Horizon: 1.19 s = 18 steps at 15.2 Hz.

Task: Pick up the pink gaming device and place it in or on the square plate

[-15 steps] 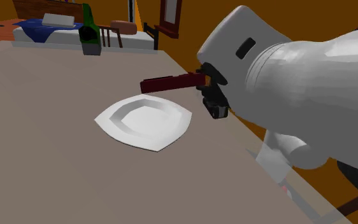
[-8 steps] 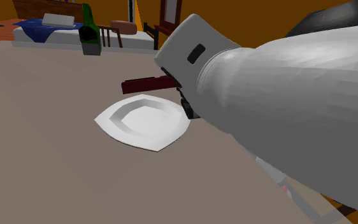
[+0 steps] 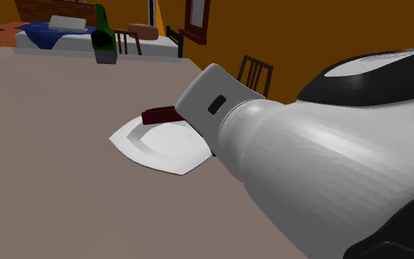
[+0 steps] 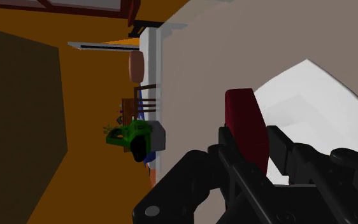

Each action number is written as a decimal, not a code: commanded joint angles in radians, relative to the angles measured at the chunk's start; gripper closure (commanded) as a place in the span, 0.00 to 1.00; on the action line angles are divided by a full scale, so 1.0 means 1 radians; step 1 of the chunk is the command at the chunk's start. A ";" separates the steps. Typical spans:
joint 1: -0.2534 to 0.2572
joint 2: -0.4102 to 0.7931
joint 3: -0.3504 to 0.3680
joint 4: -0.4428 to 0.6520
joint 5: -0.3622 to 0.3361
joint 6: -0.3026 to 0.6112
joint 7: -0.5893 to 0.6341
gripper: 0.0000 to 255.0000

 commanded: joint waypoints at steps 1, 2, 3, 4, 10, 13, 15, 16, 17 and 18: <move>-0.001 0.007 0.010 -0.018 0.002 0.009 0.024 1.00; -0.003 0.012 0.016 -0.026 0.002 0.014 0.035 1.00; -0.006 0.017 0.022 -0.033 0.002 0.018 0.047 1.00; -0.007 0.022 0.027 -0.038 0.002 0.021 0.057 1.00; -0.007 0.022 0.027 -0.038 0.002 0.021 0.057 1.00; -0.007 0.022 0.027 -0.038 0.002 0.020 0.056 0.00; -0.007 0.021 0.027 -0.038 0.002 0.020 0.056 0.00; -0.007 0.021 0.027 -0.038 0.002 0.020 0.056 0.00; -0.007 0.022 0.027 -0.038 0.001 0.020 0.057 0.00; -0.009 0.032 0.052 -0.010 0.012 -0.011 0.057 0.00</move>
